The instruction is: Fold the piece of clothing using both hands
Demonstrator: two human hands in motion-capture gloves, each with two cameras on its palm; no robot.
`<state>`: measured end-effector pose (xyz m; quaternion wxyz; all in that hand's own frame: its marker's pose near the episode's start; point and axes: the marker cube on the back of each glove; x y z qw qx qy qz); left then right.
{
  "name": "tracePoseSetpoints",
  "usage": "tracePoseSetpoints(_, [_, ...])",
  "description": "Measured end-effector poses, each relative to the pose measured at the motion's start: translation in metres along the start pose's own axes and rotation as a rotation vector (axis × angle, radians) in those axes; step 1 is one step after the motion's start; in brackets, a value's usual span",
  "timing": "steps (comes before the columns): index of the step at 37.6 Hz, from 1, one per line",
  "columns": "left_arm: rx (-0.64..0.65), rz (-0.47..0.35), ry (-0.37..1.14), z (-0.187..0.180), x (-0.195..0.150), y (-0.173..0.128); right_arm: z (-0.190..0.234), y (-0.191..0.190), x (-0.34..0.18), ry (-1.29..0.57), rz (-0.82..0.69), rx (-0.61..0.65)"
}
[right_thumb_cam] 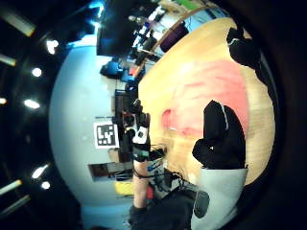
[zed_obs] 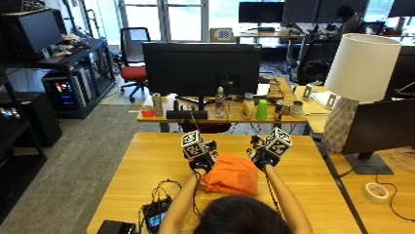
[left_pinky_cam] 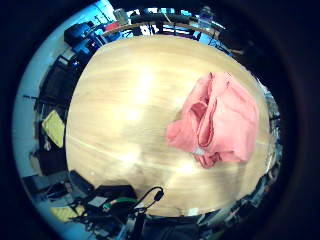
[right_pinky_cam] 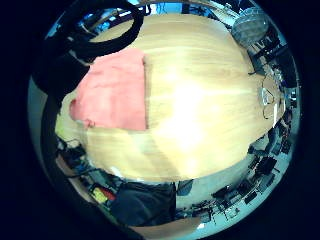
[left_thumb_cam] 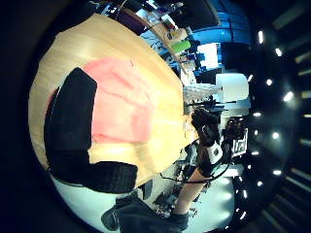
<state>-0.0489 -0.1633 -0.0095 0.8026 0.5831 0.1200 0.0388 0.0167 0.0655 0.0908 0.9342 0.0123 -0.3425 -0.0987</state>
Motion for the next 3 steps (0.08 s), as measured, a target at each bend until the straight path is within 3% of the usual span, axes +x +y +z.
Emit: tracePoseSetpoints(3, [0.051,-0.001,-0.039,-0.0020,0.0012,-0.0072,-0.0012,-0.0003,0.0049,0.023,0.019,0.002])
